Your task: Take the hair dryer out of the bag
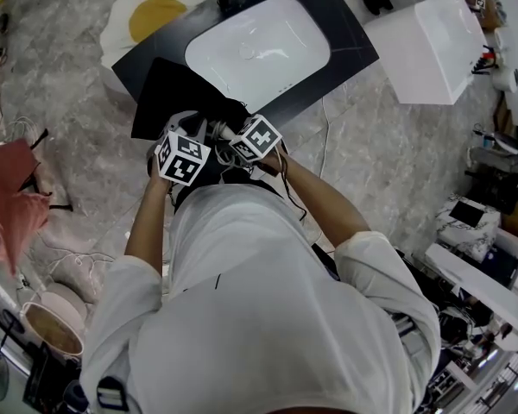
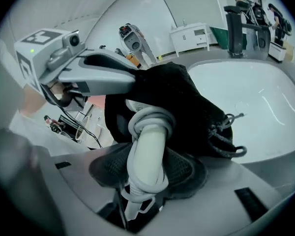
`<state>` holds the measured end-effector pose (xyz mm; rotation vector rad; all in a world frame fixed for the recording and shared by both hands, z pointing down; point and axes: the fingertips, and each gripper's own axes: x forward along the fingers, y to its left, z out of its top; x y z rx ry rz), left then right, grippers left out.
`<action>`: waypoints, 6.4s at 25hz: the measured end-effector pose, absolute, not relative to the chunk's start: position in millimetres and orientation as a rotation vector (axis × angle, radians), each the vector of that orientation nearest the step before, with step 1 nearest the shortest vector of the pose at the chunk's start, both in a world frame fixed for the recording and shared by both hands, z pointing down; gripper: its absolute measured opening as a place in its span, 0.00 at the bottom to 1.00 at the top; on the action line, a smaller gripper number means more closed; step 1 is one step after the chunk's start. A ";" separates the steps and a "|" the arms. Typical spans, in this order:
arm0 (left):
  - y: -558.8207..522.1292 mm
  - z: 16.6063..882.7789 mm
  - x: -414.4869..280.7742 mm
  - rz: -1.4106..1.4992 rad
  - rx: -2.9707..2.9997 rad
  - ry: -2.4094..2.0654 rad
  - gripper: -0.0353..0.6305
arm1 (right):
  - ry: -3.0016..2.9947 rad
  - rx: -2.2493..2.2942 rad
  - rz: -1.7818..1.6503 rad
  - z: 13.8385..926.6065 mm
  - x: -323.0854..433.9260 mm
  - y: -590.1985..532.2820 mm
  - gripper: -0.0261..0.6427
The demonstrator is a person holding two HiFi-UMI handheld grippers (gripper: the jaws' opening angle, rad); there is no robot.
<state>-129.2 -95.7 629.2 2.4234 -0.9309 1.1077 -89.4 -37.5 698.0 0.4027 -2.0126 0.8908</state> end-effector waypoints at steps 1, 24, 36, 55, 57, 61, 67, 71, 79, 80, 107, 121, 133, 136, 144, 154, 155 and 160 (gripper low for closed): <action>-96.7 628.7 -129.4 1.109 2.423 -0.935 0.15 | -2.010 0.396 0.922 692.4 -90.1 -38.5 0.33; -99.3 613.1 -141.6 1.130 2.396 -1.021 0.15 | -2.036 0.374 0.990 668.4 -57.3 -23.7 0.33; -101.0 611.8 -140.5 1.013 2.336 -1.056 0.15 | -2.085 0.288 1.035 666.8 -46.9 -12.6 0.33; -106.6 628.7 -135.8 0.997 2.226 -1.081 0.14 | -2.123 0.172 0.664 667.7 -22.1 -9.1 0.33; -107.3 627.3 -134.7 0.988 2.227 -1.084 0.14 | -2.147 0.169 0.702 666.0 -20.5 -4.7 0.33; -106.3 628.9 -137.5 0.967 2.201 -1.086 0.14 | -2.145 0.194 0.684 664.8 -13.4 0.7 0.33; -107.9 632.2 -134.5 0.908 2.135 -1.120 0.14 | -2.161 0.216 0.631 661.0 -7.2 7.1 0.33; -109.3 631.6 -132.3 0.909 2.123 -1.129 0.14 | -2.183 0.216 0.614 655.5 -7.9 12.4 0.33; -110.4 629.9 -127.8 0.860 2.111 -1.138 0.14 | -2.248 0.230 0.706 651.6 -9.5 20.9 0.33; -108.5 630.5 -127.8 0.862 2.109 -1.140 0.14 | -2.255 0.230 0.714 650.8 -8.3 23.6 0.33; -81.1 627.0 -96.6 0.775 2.112 -1.263 0.14 | -2.442 0.453 0.976 624.2 71.5 23.0 0.33; -82.4 633.2 -90.1 0.736 2.105 -1.213 0.14 | -2.440 0.590 0.943 606.0 64.4 -38.8 0.33; -98.4 649.8 -82.8 0.791 2.191 -1.049 0.14 | -2.371 0.742 1.067 608.3 32.8 -107.6 0.33; -99.0 656.1 -78.6 0.914 2.241 -1.059 0.14 | -2.364 0.703 1.051 611.9 32.4 -122.0 0.33; -108.9 660.5 -61.5 0.937 2.117 -1.162 0.14 | -2.402 0.413 0.910 612.7 29.9 -168.6 0.33; -106.4 656.4 -74.9 0.697 1.854 -1.459 0.14 | -2.397 -0.037 0.512 590.2 -16.7 -212.1 0.33; -106.7 655.1 -77.9 0.652 1.837 -1.486 0.14 | -2.393 -0.062 0.492 587.9 -24.5 -213.4 0.33; -98.1 655.2 -92.6 0.551 1.779 -1.534 0.14 | -2.358 -0.122 0.444 585.9 -64.1 -212.0 0.33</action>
